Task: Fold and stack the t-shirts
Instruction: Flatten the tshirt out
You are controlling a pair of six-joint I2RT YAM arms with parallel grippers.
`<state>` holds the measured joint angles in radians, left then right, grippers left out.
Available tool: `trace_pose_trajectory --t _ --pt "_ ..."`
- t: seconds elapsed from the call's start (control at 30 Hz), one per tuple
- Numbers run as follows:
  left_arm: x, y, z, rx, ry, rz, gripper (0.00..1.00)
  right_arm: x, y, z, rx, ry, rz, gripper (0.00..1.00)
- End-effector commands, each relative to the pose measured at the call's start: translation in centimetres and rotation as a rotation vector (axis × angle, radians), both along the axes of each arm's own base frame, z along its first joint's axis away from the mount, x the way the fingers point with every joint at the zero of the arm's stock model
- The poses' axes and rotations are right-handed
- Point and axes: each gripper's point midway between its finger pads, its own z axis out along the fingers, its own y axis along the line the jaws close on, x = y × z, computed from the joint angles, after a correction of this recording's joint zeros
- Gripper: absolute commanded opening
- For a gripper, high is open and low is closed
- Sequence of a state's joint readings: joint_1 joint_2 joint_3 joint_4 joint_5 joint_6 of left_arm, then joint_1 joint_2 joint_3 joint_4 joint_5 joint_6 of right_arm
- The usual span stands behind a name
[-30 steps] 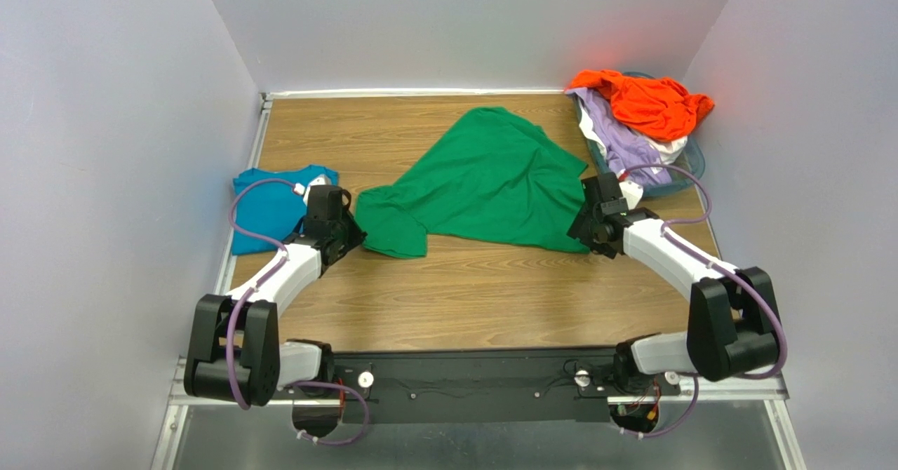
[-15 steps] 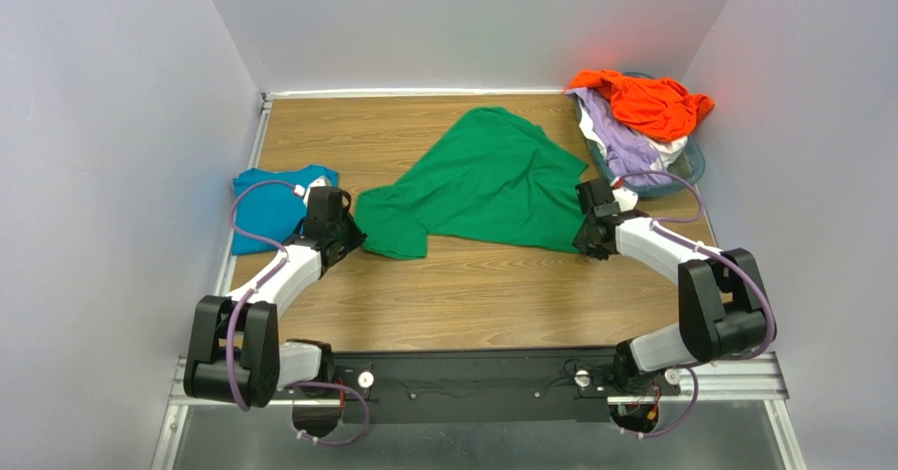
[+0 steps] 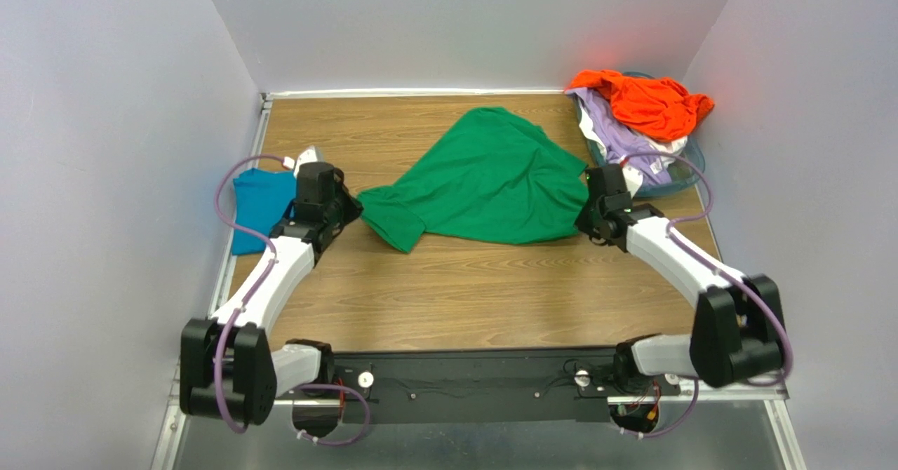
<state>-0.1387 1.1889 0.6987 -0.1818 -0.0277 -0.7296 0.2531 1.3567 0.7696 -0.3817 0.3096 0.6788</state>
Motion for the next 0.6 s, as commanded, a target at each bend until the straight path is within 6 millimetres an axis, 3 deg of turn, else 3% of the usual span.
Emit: trace_pose_trajectory --t 0.0,0.03,0.07,0.1,0.17,0.2,0.23,0.27,0.3,0.37,0.4,0.47,0.5,0.57 --pt "2.1 0.4 9.2 -0.006 -0.226 0.030 0.00 3.1 0.7 10.1 0.025 -0.271 0.073 0.01" --pt "2.4 0.6 12.5 -0.009 -0.303 0.037 0.00 3.5 0.8 12.4 0.027 -0.321 0.089 0.01" --pt "2.4 0.7 14.1 -0.010 -0.337 0.045 0.00 3.5 1.0 13.6 0.037 -0.349 0.102 0.01" --pt "2.3 0.9 17.2 -0.016 -0.402 0.055 0.00 3.3 1.1 15.5 0.049 -0.389 0.106 0.01" --pt "2.0 1.5 20.2 -0.011 -0.463 0.081 0.00 3.4 1.7 18.9 0.075 -0.458 0.136 0.01" --pt "1.5 1.7 23.4 -0.018 -0.524 0.092 0.00 3.0 2.0 20.3 0.093 -0.481 0.160 0.01" --pt "1.2 1.8 25.0 -0.021 -0.556 0.097 0.00 2.9 2.3 21.5 0.103 -0.503 0.173 0.01" --pt "0.8 2.0 26.6 -0.024 -0.592 0.102 0.00 2.9 2.4 24.0 0.111 -0.556 0.189 0.01" --pt "-0.2 2.1 29.9 -0.032 -0.666 0.102 0.00 2.6 2.5 24.9 0.116 -0.567 0.202 0.01" --pt "-1.4 2.2 33.1 -0.041 -0.743 0.092 0.00 2.0 2.4 27.5 0.109 -0.614 0.218 0.01" --pt "-2.7 2.3 35.9 -0.051 -0.813 0.092 0.00 1.5 2.3 29.6 0.108 -0.646 0.219 0.01" --pt "-4.2 2.7 38.6 -0.044 -0.882 0.096 0.00 0.5 2.2 31.9 0.108 -0.688 0.240 0.01" --pt "-6.0 3.1 41.3 -0.051 -0.948 0.106 0.00 -0.3 2.2 34.2 0.114 -0.730 0.254 0.01" --pt "-7.9 3.5 43.7 -0.045 -1.007 0.114 0.00 -1.6 2.4 36.9 0.124 -0.786 0.289 0.01"
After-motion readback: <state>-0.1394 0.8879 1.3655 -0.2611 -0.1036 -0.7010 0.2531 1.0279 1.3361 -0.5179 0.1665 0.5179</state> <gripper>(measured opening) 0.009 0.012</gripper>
